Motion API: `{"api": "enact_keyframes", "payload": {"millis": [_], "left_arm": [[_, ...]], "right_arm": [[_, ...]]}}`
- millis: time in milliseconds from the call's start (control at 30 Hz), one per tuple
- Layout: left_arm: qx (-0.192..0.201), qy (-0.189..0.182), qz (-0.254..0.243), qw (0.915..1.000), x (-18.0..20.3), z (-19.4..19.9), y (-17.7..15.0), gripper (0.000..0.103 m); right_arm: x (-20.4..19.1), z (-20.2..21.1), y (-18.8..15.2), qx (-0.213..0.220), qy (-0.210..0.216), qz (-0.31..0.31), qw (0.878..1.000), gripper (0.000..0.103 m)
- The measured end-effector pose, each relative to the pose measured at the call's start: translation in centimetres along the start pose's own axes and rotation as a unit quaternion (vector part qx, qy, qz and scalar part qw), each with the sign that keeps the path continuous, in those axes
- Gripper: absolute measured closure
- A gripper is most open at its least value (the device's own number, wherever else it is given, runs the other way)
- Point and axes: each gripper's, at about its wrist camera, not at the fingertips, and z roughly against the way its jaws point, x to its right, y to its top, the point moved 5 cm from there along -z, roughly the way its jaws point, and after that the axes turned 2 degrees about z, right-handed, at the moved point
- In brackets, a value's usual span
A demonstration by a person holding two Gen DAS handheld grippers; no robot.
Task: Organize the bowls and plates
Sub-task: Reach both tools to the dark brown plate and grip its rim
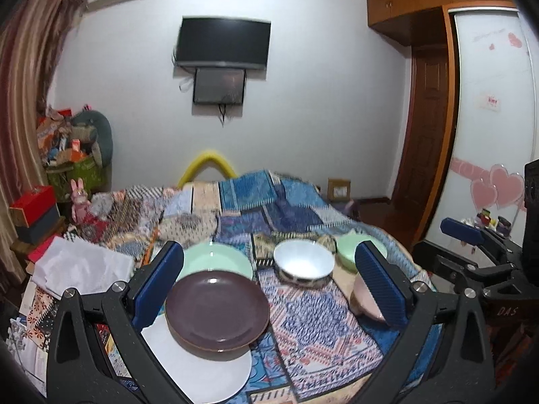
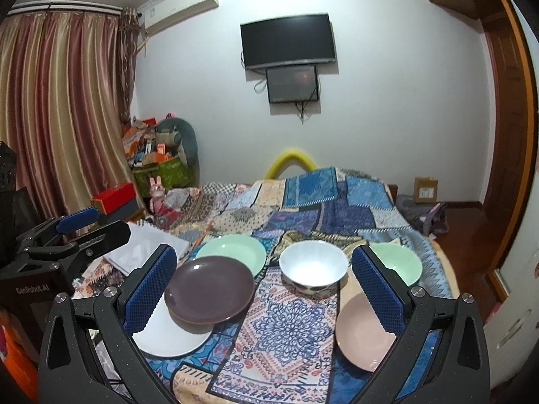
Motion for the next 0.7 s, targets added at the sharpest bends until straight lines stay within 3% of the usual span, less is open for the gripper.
{"api": "enact_keyframes", "payload": {"millis": [400, 567, 700], "left_arm": [[-0.096, 0.027, 0.003, 0.995, -7.7, -6.1, -2.8, 0.0], [-0.166, 0.029, 0.03, 0.9853, -11.0, -9.0, -4.7, 0.021], [-0.21, 0.023, 0.057, 0.9756, -13.4, -10.8, -6.2, 0.03]], "right_arm": [[-0.1, -6.2, -2.4, -0.074, 0.005, 0.0, 0.997, 0.0], [-0.8, -9.0, -3.7, -0.105, 0.015, 0.004, 0.994, 0.006], [-1.3, -11.2, -4.7, -0.131, 0.026, 0.004, 0.991, 0.013]]}}
